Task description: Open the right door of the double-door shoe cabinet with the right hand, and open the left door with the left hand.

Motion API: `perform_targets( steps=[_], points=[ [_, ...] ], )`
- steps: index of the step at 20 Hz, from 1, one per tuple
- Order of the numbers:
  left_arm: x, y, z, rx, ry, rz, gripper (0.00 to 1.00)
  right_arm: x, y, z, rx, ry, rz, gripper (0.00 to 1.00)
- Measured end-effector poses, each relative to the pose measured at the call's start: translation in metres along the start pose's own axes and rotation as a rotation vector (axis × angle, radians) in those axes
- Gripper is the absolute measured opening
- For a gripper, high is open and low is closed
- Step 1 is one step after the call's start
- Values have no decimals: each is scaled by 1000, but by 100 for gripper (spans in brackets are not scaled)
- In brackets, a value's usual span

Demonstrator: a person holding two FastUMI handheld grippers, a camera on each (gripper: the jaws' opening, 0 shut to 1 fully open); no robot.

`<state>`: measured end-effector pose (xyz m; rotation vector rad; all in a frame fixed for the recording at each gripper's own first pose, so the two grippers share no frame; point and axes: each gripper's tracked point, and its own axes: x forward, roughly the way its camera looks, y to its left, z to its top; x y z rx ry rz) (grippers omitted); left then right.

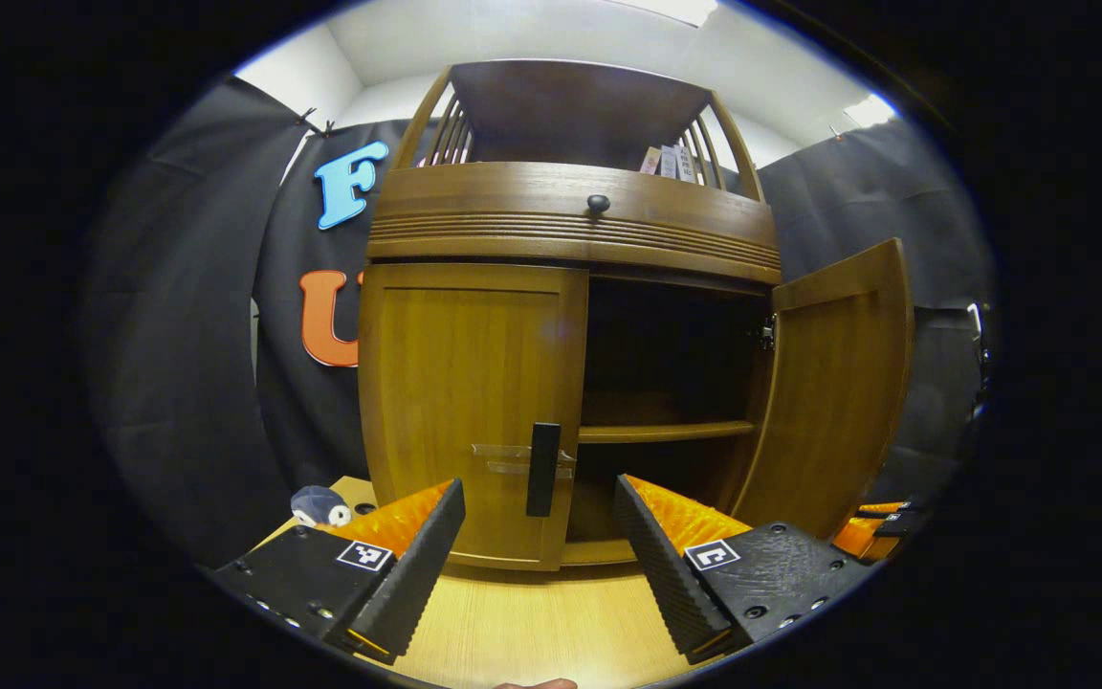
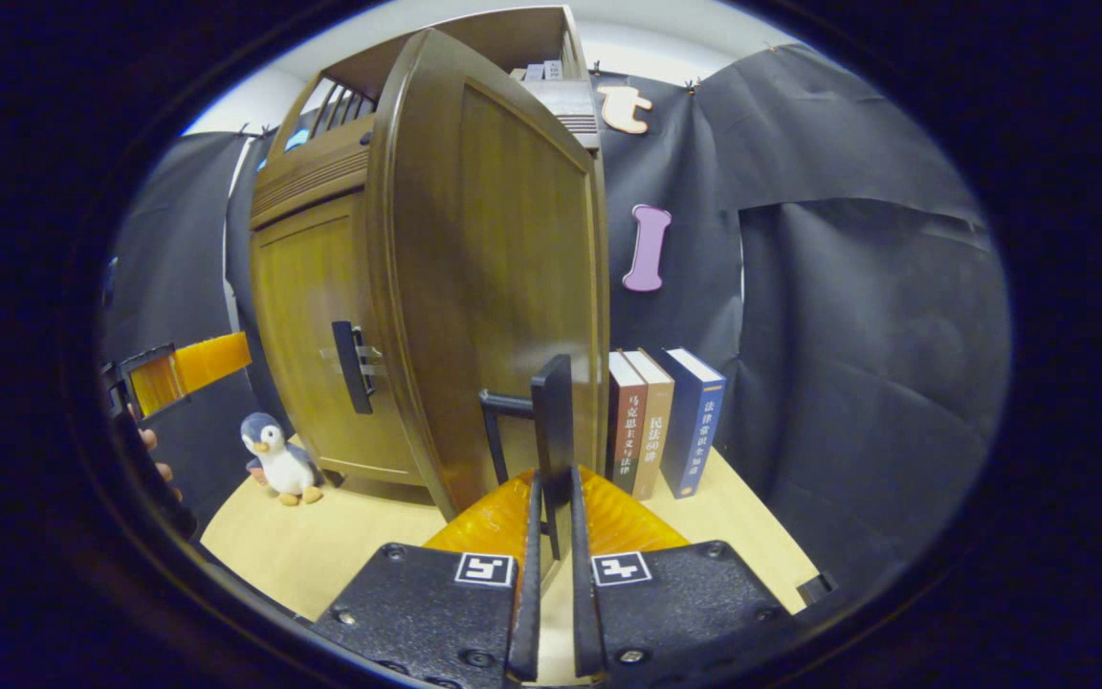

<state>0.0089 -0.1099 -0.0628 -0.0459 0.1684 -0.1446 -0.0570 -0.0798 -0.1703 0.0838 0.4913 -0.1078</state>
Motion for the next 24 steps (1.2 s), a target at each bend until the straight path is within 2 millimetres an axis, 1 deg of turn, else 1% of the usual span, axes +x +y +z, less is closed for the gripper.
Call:
perform_targets(
  steps=[1,4,7,9,12,13,14,16,17,21,22,23,24],
  points=[
    [2,-3,0,1,1,-2,100,-1,-1,0,1,2,1,17],
    [3,-8,0,5,3,-9,100,-4,-5,-1,7,9,3,15],
    [4,-11,0,12,1,-16,100,-6,-13,-1,-3,15,-15,14],
    [6,-13,-2,17,1,-20,100,-7,-22,1,16,15,-31,14],
    [9,-14,-3,26,1,-22,100,-7,-43,2,33,13,-72,14],
    [11,-12,-4,35,-2,-16,100,-6,-52,4,33,13,-94,14],
    [14,-9,-6,41,0,-10,100,-7,-58,6,36,9,-106,10],
    [19,-7,-11,38,10,-6,100,-8,-62,6,49,12,-95,7],
    [20,-7,-12,35,14,-5,95,-8,-65,6,52,13,-92,7],
    [33,0,-15,39,25,7,95,-8,-72,6,43,19,-74,7],
    [36,2,-17,38,31,9,100,-9,-75,6,44,23,-67,7],
    [40,3,-18,35,37,10,95,-10,-78,6,48,26,-63,7],
    [44,3,-20,35,45,8,95,-11,-84,6,51,27,-64,7]
  ],
)
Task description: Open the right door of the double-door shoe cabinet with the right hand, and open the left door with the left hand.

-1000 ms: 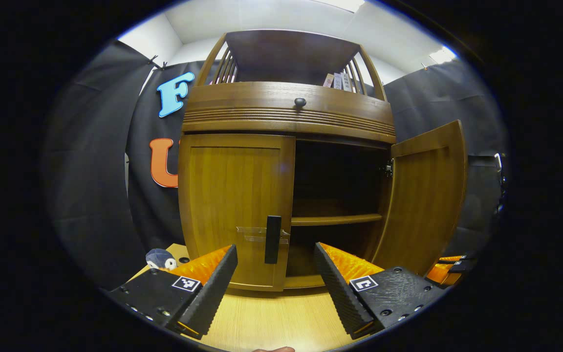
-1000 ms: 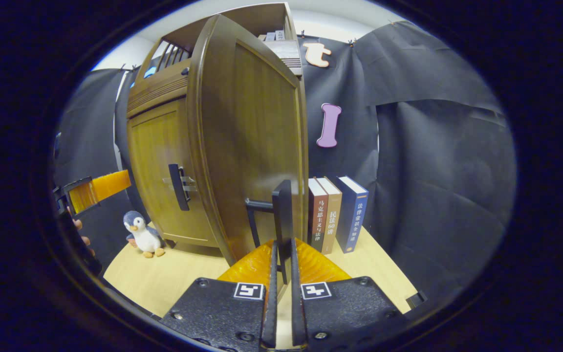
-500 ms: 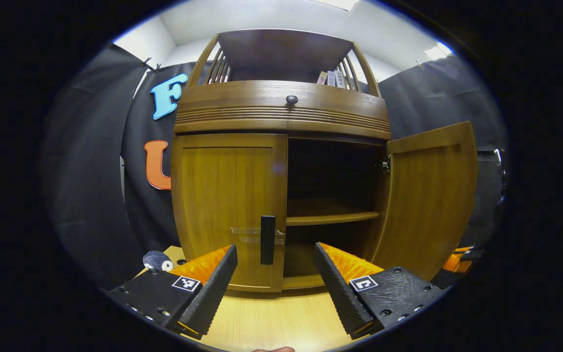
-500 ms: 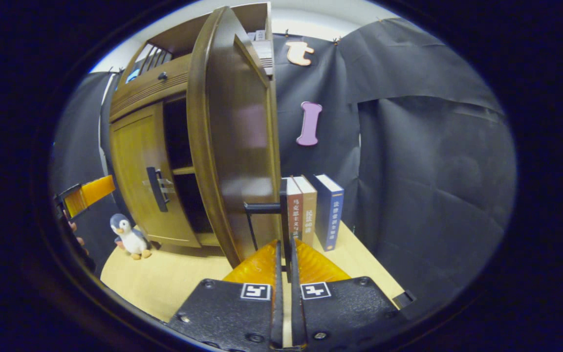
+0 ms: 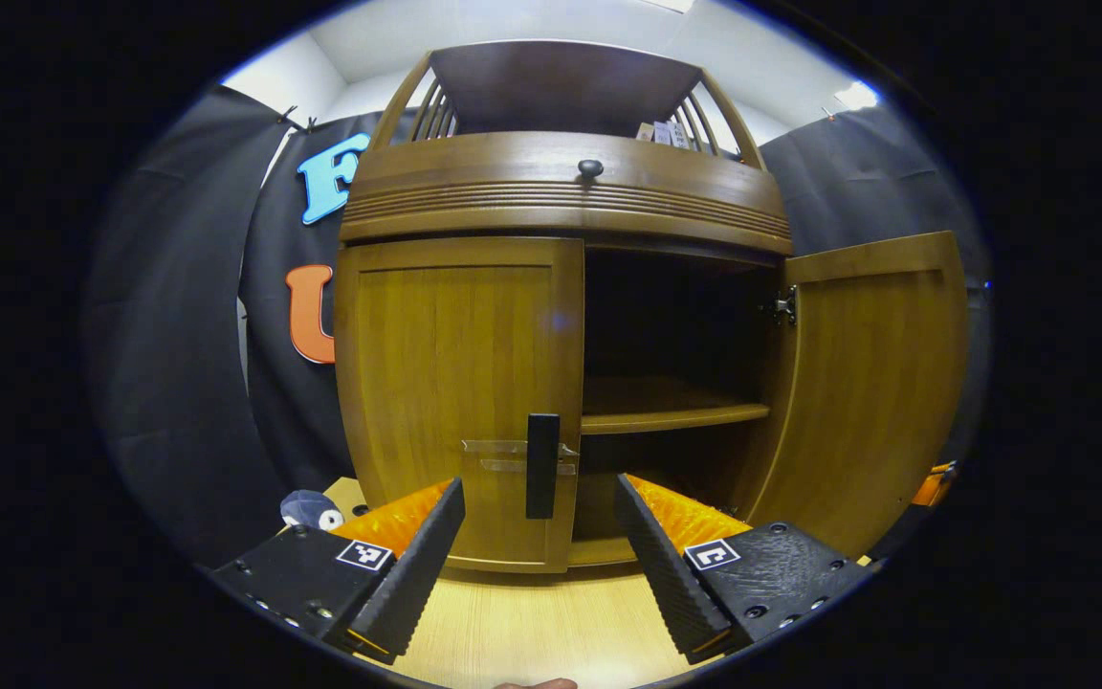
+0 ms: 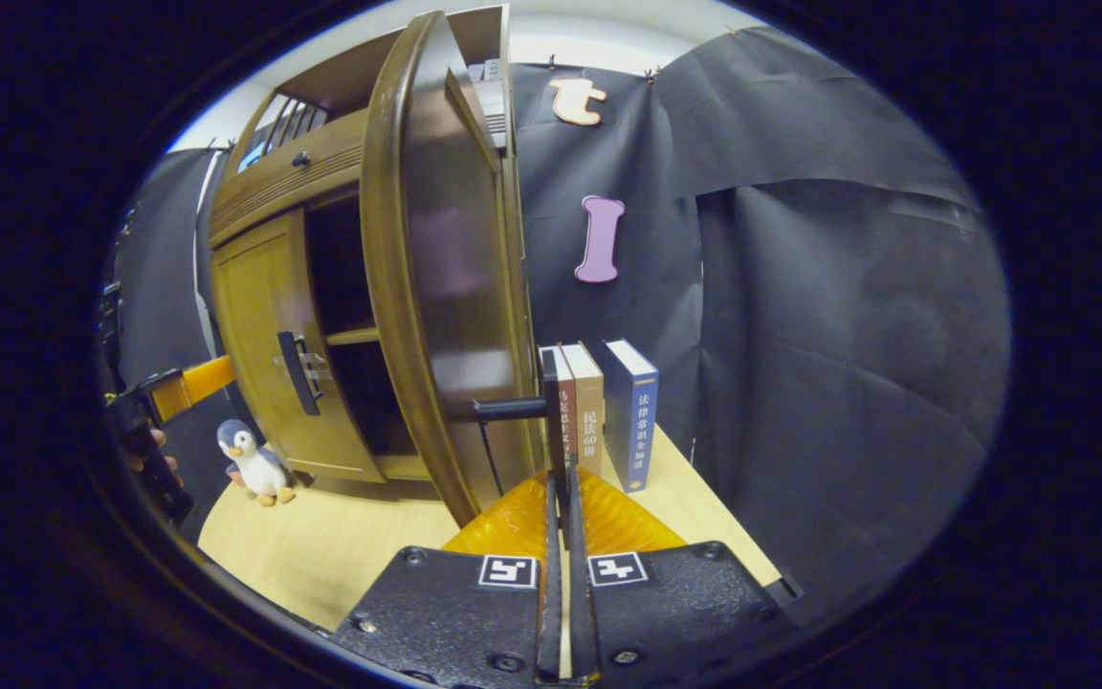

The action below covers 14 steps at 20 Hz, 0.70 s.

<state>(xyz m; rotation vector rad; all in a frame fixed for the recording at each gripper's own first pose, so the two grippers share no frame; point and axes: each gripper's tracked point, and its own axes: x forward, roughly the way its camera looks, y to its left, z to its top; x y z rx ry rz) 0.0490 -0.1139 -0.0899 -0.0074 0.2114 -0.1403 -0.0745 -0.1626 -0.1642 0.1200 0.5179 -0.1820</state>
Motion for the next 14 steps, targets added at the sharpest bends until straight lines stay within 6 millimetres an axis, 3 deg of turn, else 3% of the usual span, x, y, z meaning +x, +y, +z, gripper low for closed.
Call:
perform_targets(
  steps=[4,8,9,10,13,14],
  points=[
    [21,-1,-5,-7,22,-16,95,-7,-29,3,26,-21,-58,7],
    [43,-4,-16,-11,47,-35,95,-17,-29,0,12,-19,-47,7],
    [51,-5,-19,-13,55,-34,84,-21,-27,1,-6,-22,-43,7],
    [59,-5,-20,-17,60,-36,95,-24,-28,4,-25,-30,-49,7],
    [87,-3,-31,-21,88,-33,95,-34,-36,16,-49,-53,-93,7],
    [94,-1,-35,-21,93,-23,100,-37,-43,17,-39,-63,-116,9]
  ],
)
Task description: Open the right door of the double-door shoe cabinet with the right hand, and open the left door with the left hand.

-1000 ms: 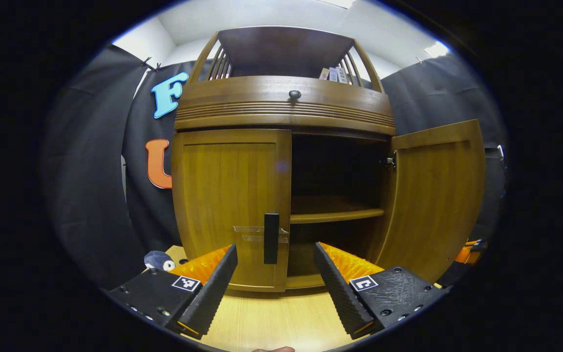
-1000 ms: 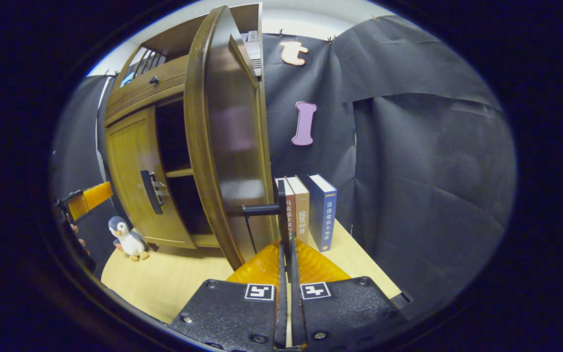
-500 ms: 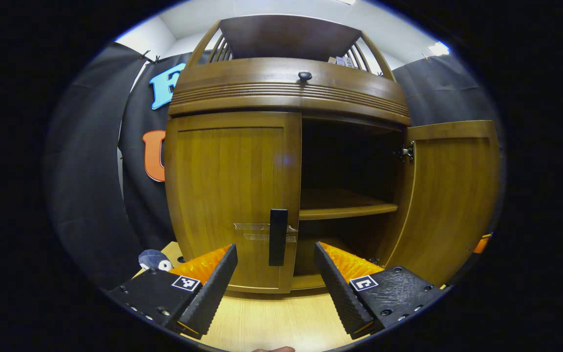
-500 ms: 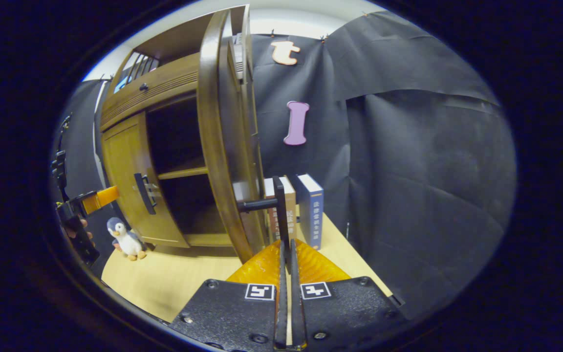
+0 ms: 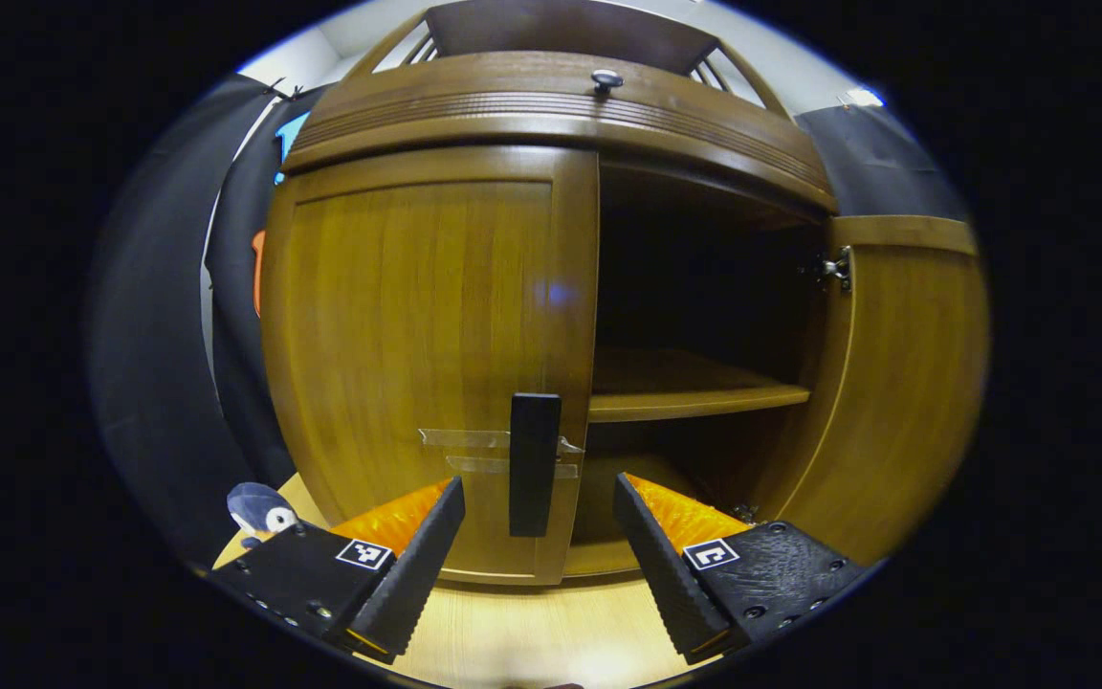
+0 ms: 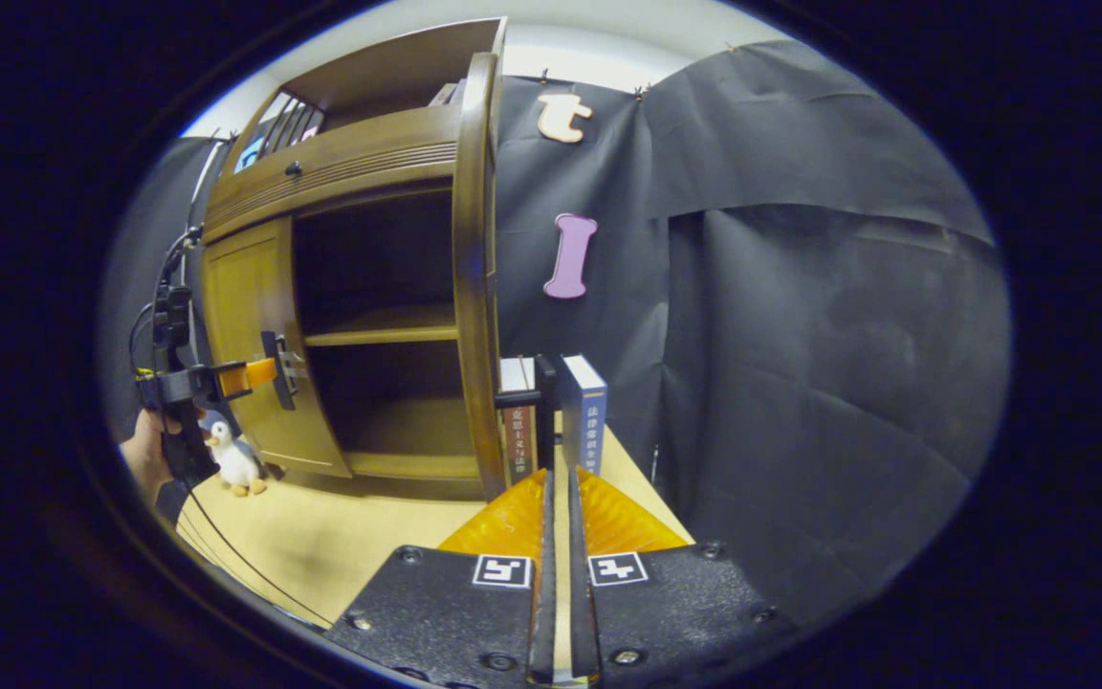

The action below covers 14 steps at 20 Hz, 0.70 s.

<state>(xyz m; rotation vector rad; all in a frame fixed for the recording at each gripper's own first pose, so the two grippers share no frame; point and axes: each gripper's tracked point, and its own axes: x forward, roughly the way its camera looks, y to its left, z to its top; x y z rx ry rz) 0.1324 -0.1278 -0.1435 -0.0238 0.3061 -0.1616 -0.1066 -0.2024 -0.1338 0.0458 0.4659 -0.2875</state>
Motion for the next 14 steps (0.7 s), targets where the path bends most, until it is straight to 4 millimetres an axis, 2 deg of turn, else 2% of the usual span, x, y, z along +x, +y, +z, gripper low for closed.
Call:
perform_targets(
  steps=[1,3,4,6,8,9,10,11,13,14],
  points=[
    [8,3,-2,0,3,10,95,-2,-6,3,17,-7,-20,11],
    [22,5,-3,0,6,14,95,-4,-17,7,46,-25,-49,14],
    [28,8,-6,2,13,16,84,-6,-19,9,52,-36,-58,17],
    [40,8,-16,3,43,4,92,-8,-23,13,46,-53,-76,25],
    [47,10,-18,15,49,9,63,-10,-23,13,35,-56,-86,34],
    [52,7,-16,18,42,-8,72,-10,-23,13,30,-54,-87,38],
    [56,6,-12,31,29,-13,57,-10,-23,12,24,-51,-91,44],
    [56,3,-5,41,9,-23,43,-10,-22,11,20,-52,-89,46],
    [58,4,2,62,-16,-17,39,-10,-22,13,15,-57,-91,46],
    [72,6,-1,58,-10,-12,37,-11,-22,15,15,-62,-92,47]
  ],
)
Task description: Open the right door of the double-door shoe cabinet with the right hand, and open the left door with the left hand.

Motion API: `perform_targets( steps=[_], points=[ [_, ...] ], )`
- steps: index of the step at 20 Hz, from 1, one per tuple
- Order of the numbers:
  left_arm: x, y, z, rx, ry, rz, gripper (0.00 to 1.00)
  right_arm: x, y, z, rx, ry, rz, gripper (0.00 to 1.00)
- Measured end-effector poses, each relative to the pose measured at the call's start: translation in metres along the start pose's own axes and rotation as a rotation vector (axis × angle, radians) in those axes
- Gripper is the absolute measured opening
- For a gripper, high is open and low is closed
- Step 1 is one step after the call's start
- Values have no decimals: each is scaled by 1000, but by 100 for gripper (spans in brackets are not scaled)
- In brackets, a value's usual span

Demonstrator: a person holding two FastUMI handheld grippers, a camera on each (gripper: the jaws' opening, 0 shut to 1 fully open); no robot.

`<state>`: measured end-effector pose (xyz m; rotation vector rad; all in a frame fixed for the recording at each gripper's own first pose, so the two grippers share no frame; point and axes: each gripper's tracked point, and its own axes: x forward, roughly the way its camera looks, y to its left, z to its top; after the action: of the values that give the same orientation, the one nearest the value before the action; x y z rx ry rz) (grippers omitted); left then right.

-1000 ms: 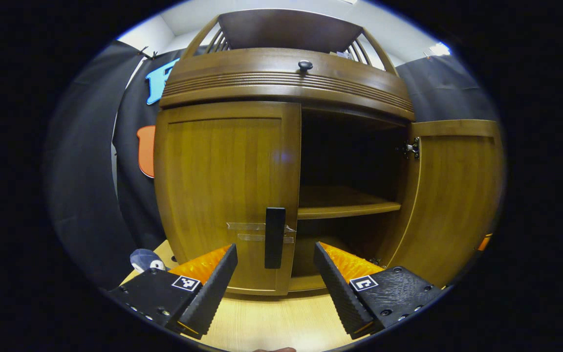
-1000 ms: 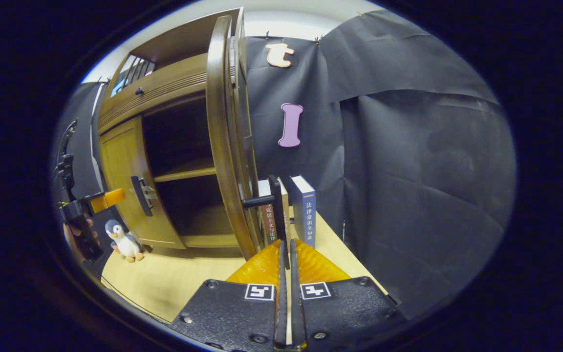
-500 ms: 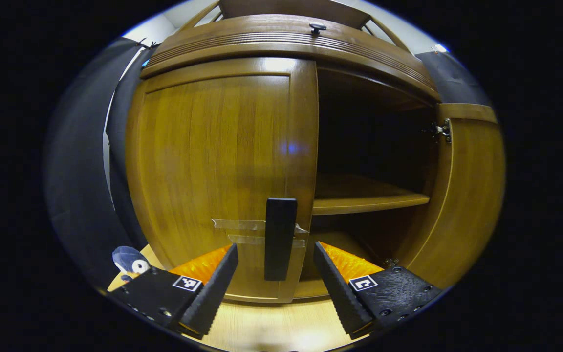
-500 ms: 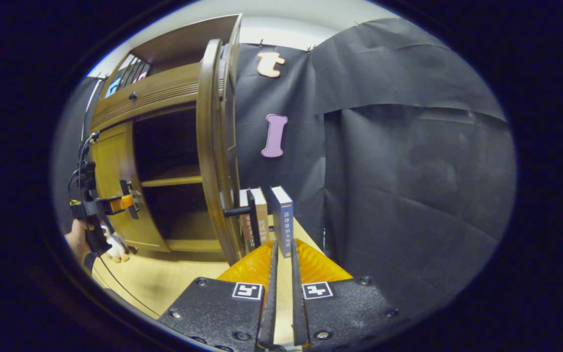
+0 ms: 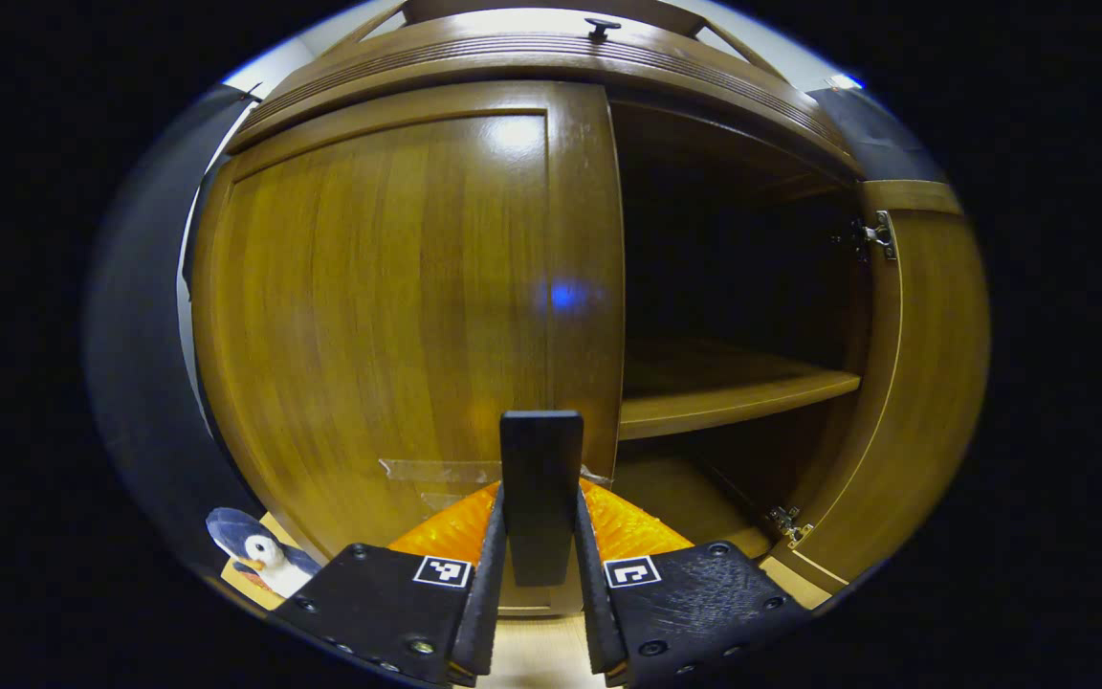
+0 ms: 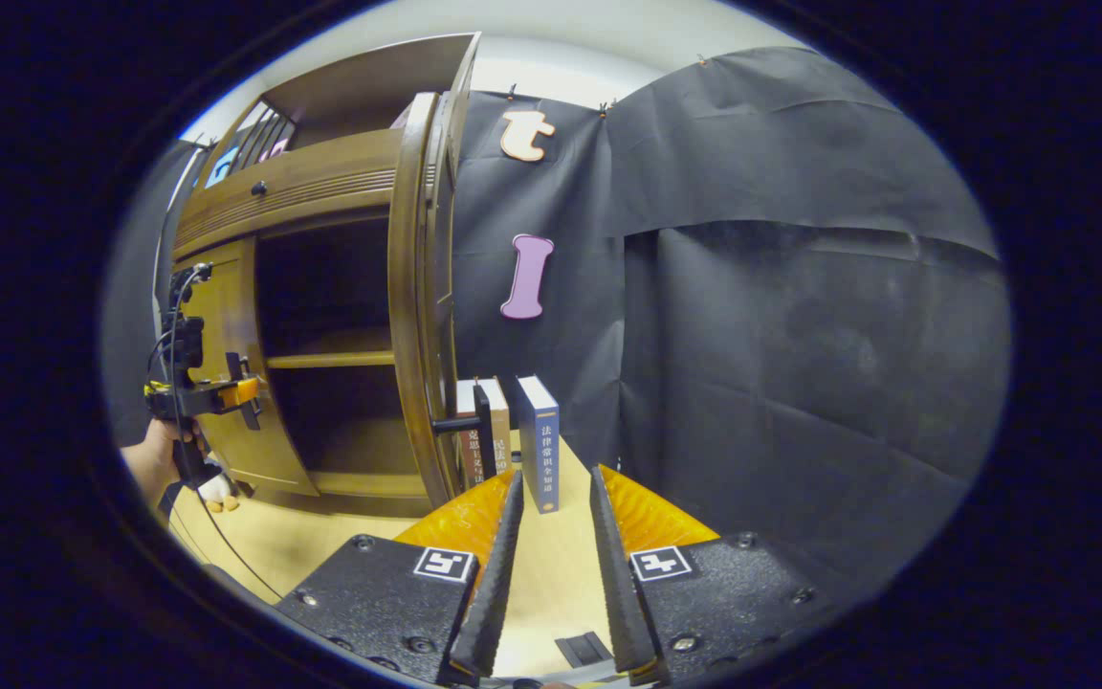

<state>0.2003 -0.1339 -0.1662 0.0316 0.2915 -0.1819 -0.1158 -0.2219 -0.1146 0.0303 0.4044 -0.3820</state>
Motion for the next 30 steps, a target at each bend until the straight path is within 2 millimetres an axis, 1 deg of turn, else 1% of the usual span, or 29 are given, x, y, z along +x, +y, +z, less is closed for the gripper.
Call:
perform_targets(
  steps=[1,4,5,7,9,11,13,15,22,26,28,30],
  points=[
    [-12,-1,1,-2,-1,2,33,-1,0,2,3,-4,-2,47],
    [-11,-1,1,-2,1,-11,32,-5,5,3,11,-11,1,47],
    [-12,-2,2,0,6,-14,29,-6,7,3,8,-10,2,47],
    [-14,-1,0,-9,23,-5,29,-8,12,-2,-6,4,18,48],
    [-19,0,-2,-18,33,3,29,-11,16,2,-19,-5,27,48],
    [-28,1,-4,-26,38,2,29,-14,23,6,-25,-19,41,48],
    [-40,3,-7,-32,50,8,29,-16,32,3,-33,-19,69,48],
    [-51,5,-9,-34,52,14,29,-18,36,-1,-47,-12,82,48],
    [-87,15,-16,-47,59,46,29,-21,55,-2,-66,-1,141,48],
    [-100,21,-19,-59,60,68,29,-22,68,-6,-78,4,174,48],
    [-105,25,-20,-52,56,104,29,-22,79,-9,-73,9,199,48],
    [-111,35,-22,-57,60,159,29,-23,92,-13,-80,15,230,48]
  ],
)
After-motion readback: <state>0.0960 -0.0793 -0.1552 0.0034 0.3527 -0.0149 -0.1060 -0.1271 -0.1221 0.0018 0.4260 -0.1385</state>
